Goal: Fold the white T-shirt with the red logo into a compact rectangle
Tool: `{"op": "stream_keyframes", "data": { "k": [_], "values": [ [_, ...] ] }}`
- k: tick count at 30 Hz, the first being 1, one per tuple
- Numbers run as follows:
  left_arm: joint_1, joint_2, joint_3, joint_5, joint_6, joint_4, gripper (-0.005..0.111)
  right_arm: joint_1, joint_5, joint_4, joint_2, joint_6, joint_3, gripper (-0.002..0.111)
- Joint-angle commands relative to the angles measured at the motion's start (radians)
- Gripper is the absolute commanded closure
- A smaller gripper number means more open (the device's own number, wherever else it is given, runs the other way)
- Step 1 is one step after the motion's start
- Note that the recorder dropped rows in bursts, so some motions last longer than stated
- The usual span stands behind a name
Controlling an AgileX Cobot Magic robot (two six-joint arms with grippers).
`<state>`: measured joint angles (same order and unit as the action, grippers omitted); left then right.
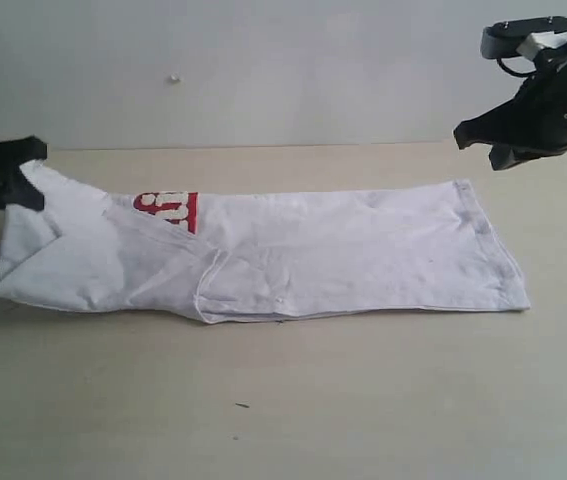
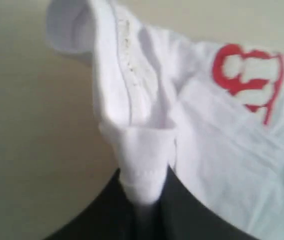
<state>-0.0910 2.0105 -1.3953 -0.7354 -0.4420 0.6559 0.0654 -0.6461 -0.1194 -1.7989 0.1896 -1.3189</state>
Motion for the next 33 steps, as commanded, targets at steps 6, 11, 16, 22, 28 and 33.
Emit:
{"op": "stream_keyframes", "data": {
  "k": [6,11,16,22,28,33],
  "values": [
    [0.405,-0.090,-0.230,0.005,0.066,0.089,0.107,0.084,0.059,0.007,0.191,-0.088,0.005,0.098],
    [0.640,0.051,-0.410,0.096,0.105,0.089,0.107,0.186,0.042,-0.101,0.268,-0.081,0.005,0.098],
    [0.801,0.293,-0.618,0.181,0.083,0.089,0.091,0.186,0.024,-0.194,0.281,-0.014,0.005,0.098],
    [0.848,0.380,-0.764,0.150,0.094,0.005,0.036,0.186,-0.014,-0.234,0.226,0.029,0.005,0.098],
    [0.733,0.263,-0.774,-0.063,0.313,-0.397,0.045,0.186,-0.099,-0.274,0.059,0.098,0.005,0.072],
    [0.647,0.230,-0.772,-0.180,0.316,-0.414,0.059,0.186,-0.160,-0.264,-0.087,0.098,0.005,0.062]
  ]
}}
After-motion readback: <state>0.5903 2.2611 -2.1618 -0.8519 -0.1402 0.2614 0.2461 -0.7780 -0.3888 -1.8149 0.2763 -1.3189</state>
